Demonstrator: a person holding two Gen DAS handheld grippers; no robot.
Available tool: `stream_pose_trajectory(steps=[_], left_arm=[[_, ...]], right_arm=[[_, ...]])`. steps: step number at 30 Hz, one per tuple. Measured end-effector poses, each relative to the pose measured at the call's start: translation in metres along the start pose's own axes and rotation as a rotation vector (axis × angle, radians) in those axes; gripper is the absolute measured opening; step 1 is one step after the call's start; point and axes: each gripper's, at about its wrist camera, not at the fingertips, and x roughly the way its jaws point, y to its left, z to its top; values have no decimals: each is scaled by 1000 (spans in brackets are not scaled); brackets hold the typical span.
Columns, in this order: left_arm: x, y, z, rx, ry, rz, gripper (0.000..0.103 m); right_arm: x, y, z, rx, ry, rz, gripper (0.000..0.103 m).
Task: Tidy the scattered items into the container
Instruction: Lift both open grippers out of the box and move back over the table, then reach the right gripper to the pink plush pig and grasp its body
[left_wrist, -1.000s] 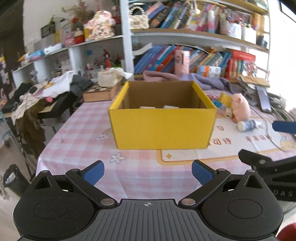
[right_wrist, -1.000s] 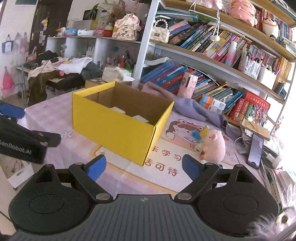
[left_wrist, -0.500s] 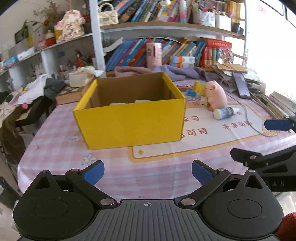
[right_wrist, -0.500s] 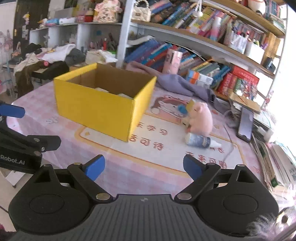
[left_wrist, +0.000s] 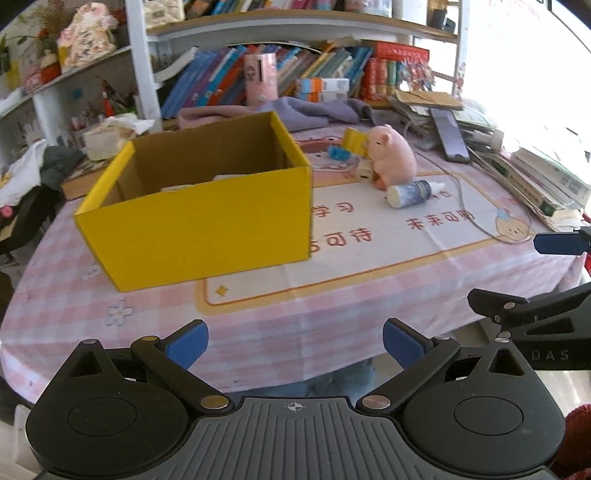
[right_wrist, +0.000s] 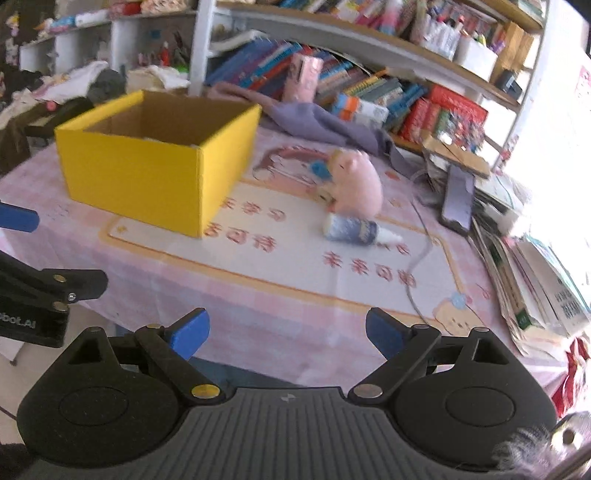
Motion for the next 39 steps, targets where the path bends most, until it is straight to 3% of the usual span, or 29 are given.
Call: stream_pose_trajectory(steps=[12, 26, 35, 39], left_arm=[[26, -43, 15, 101, 28, -102, 102], [70, -95, 45, 241, 45, -199, 102], [113, -120, 78, 257, 65, -205, 102], [131, -129, 92, 260, 79, -184, 102]], right_arm=[[8, -46, -14, 98, 49, -112, 92], [35, -97, -14, 177, 87, -175, 92], [71, -137, 7, 194, 76, -153, 89], [92, -155, 28, 174, 42, -85, 88]])
